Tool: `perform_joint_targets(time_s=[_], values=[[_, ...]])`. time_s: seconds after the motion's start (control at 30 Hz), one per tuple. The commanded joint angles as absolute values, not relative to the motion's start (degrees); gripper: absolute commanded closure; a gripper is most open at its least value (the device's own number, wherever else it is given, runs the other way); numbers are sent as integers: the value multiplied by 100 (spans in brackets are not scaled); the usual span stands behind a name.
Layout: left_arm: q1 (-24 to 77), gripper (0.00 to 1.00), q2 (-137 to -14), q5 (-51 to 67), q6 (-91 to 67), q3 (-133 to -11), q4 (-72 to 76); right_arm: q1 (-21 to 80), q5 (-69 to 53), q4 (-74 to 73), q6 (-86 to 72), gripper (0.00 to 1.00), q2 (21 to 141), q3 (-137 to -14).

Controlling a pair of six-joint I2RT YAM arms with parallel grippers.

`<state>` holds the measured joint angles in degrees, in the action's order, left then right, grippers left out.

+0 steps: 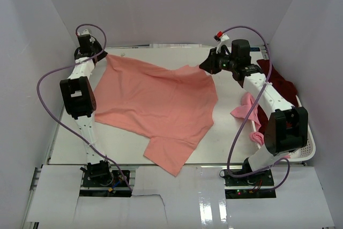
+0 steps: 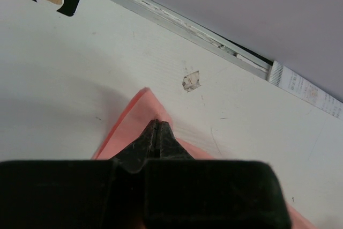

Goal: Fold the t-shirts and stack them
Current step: Fold the flattened tshirt in 1/3 of the way

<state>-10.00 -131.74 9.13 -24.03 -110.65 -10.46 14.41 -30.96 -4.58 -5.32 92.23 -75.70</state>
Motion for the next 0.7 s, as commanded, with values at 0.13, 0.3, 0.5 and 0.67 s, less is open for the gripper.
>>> perform_joint_targets(time_s=[0.13, 0.3, 0.5, 0.67], values=[[-1011, 100, -12560, 712, -2373, -10828, -1046, 1591, -2980, -457, -396, 92, 8763, -7383], [-1011, 100, -12393, 554, -2364, -10565, -1055, 1679, -2944, -483, -396, 92, 8666, -7208], [-1011, 100, -12217, 448, -2338, -10371, -1028, 1740, -2892, -519, -396, 92, 8491, -6996], [-1019, 100, -12129, 457, -2338, -10398, -1046, 1740, -2891, -562, -404, 92, 8315, -6856]])
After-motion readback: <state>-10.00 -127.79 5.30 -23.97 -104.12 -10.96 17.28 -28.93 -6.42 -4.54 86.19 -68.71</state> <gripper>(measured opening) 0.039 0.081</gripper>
